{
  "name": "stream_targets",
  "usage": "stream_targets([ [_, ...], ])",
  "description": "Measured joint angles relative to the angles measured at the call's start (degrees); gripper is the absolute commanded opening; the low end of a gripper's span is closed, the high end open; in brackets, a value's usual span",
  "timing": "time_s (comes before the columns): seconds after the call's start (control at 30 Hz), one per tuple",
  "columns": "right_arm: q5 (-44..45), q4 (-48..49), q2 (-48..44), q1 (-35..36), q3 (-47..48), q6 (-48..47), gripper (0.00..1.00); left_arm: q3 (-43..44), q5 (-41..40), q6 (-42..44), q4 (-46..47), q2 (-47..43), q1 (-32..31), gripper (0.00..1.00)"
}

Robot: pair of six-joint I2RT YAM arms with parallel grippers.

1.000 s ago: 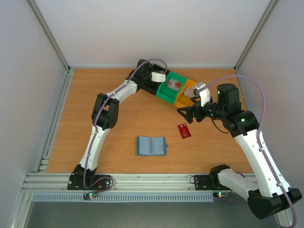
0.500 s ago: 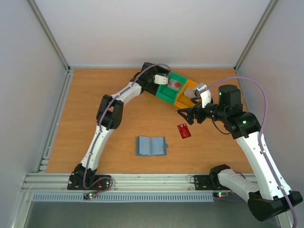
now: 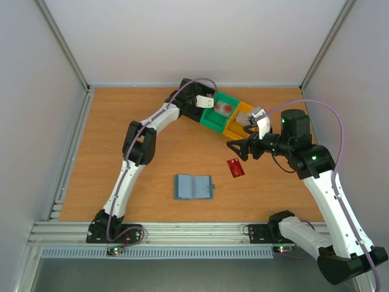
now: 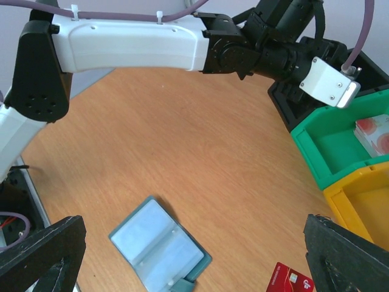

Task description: Take the credit cards out of the card holder

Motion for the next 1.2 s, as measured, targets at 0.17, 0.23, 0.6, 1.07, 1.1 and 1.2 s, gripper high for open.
stream_targets([
  [0.17, -0.8, 0.0, -0.8, 0.0, 0.0, -0.2, 0.99, 1.0, 1.8, -1.7, -2.8, -0.7, 0.3, 0.76],
  [0.23, -1.2, 0.0, -1.0, 0.0, 0.0, -0.2, 0.99, 1.4, 3.0, -3.1, -4.0, -1.3, 0.4, 0.77],
  [0.6, 2.8, 0.2, -1.2, 0.0, 0.0, 0.3, 0.98, 2.1, 9.0, -9.4, -7.4, -7.2, 1.3, 0.77],
  [1.07, 8.5, 8.4, -3.3, -0.1, -4.5, 17.6, 0.59, -3.1, 15.1, -38.2, -30.6, -33.6, 1.3, 0.75],
  [1.1, 7.1, 8.1, -0.8, 0.1, -4.5, 19.7, 0.57, -5.9, 15.6, -42.3, -32.4, -37.7, 1.2, 0.75],
  [1.2, 7.6, 5.7, 5.8, 2.1, -6.2, 25.1, 0.57, -18.8, 16.9, -55.1, -37.9, -51.1, 1.1, 0.76],
])
